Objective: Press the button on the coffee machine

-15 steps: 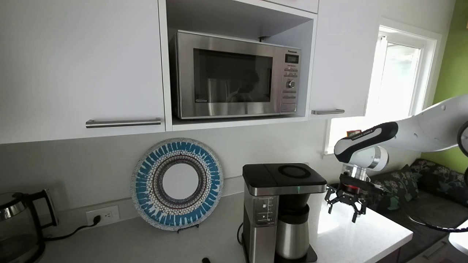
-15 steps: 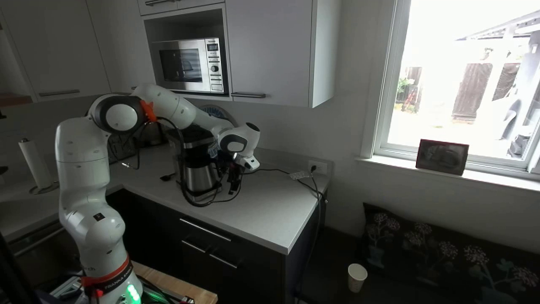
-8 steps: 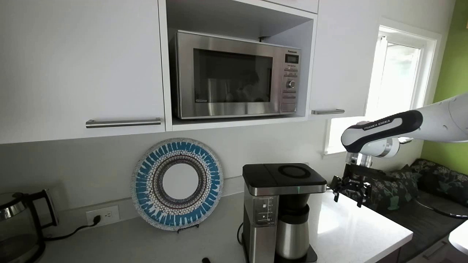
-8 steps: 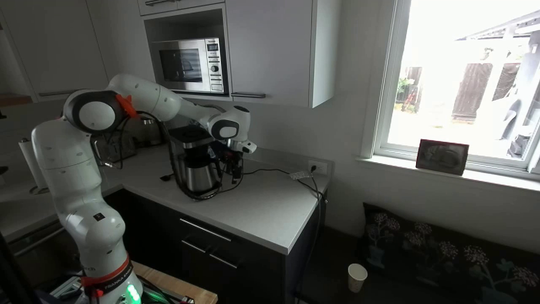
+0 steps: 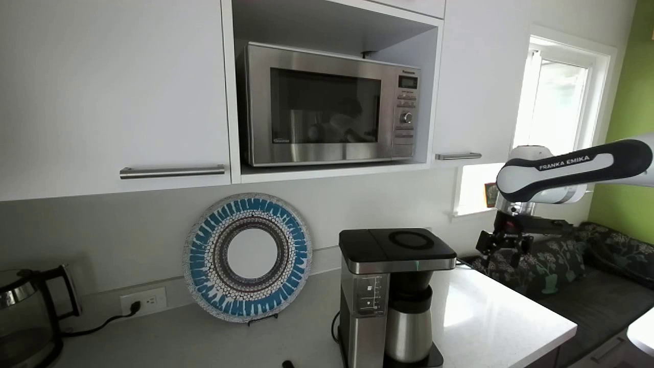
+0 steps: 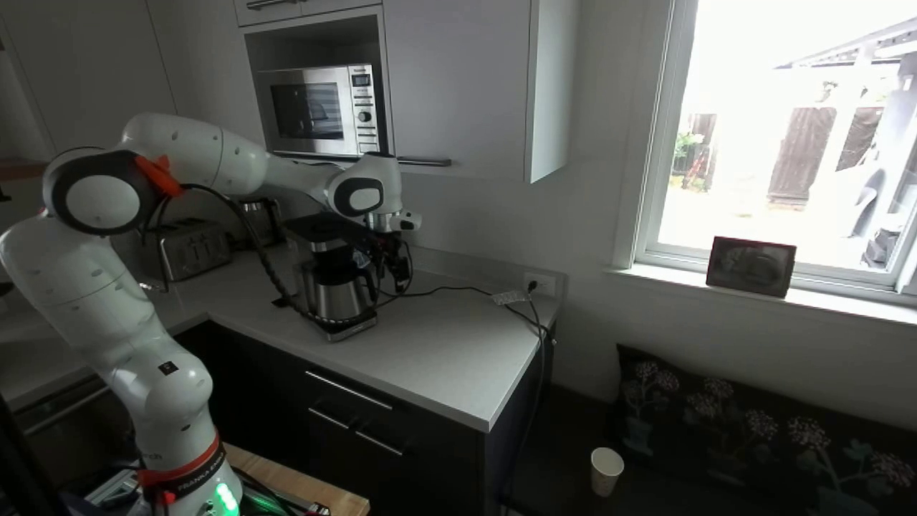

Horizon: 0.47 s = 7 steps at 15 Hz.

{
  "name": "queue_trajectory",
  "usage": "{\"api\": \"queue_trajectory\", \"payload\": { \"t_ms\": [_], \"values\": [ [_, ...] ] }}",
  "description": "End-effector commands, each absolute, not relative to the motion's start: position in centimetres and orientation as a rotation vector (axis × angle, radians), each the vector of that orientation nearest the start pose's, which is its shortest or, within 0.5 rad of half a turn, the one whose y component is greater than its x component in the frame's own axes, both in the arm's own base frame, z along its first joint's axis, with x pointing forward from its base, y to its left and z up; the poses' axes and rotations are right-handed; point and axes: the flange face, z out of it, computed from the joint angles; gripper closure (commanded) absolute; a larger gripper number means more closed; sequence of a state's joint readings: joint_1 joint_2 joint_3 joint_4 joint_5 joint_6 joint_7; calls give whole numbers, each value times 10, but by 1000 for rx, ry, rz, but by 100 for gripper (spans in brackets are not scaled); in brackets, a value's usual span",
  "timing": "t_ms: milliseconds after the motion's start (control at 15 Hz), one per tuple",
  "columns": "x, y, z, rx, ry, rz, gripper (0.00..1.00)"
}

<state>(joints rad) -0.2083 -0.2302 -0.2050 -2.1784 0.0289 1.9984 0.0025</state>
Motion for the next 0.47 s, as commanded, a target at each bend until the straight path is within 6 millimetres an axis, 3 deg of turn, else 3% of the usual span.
{"api": "queue_trajectory", "payload": {
  "t_ms": [0,200,400],
  "values": [
    [443,-198,499,-3019,618,-123,0],
    [430,-193,514,-3023,583,-184,0],
    [428,-192,512,-3025,574,-186,0]
  ]
}}
